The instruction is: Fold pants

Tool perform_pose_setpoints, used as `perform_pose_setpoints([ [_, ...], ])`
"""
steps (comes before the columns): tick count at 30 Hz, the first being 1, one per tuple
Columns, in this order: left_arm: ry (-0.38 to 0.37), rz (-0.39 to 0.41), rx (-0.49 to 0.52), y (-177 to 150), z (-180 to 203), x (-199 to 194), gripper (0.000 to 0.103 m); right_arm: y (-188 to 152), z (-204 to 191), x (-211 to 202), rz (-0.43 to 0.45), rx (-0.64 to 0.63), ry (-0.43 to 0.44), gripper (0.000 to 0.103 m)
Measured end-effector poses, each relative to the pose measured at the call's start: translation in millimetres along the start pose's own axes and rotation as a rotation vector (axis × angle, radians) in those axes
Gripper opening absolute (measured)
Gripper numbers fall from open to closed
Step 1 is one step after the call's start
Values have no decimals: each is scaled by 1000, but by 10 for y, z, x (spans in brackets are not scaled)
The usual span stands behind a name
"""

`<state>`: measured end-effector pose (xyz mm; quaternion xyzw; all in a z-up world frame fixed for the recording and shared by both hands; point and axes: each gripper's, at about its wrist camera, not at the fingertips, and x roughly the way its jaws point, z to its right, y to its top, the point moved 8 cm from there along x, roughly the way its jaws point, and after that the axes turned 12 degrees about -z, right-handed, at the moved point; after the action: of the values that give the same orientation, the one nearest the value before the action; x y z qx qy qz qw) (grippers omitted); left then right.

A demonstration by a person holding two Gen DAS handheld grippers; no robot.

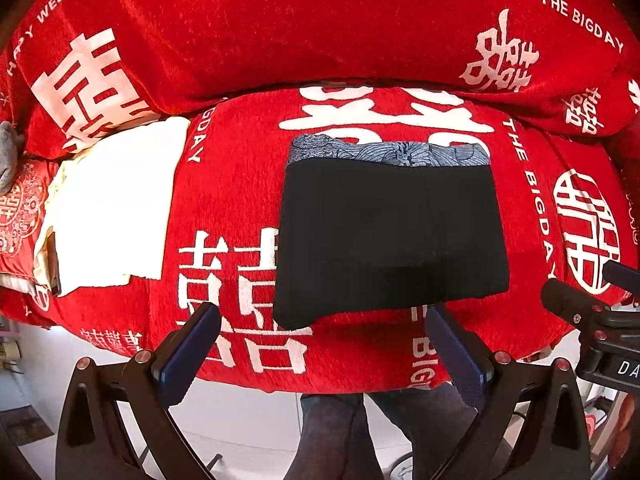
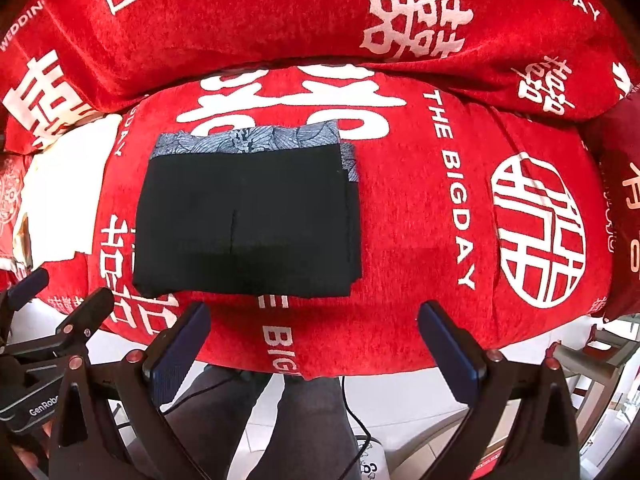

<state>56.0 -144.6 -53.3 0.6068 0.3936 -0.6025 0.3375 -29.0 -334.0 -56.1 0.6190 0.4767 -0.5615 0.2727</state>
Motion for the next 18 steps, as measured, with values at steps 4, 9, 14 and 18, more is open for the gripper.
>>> perform_pose_setpoints([
  [4, 5, -3, 0, -18, -1, 8, 103, -13, 19, 5, -1, 1, -8, 103],
  [9, 6, -2, 1, -36, 6, 4, 103, -28, 9, 16, -3, -5, -14, 103],
  [14, 11, 1, 2, -49, 10, 1, 103, -67, -7, 28, -5, -6, -13, 103],
  [18, 10, 6, 3, -58, 11, -15, 103, -95, -15, 41, -9, -9, -11, 103],
])
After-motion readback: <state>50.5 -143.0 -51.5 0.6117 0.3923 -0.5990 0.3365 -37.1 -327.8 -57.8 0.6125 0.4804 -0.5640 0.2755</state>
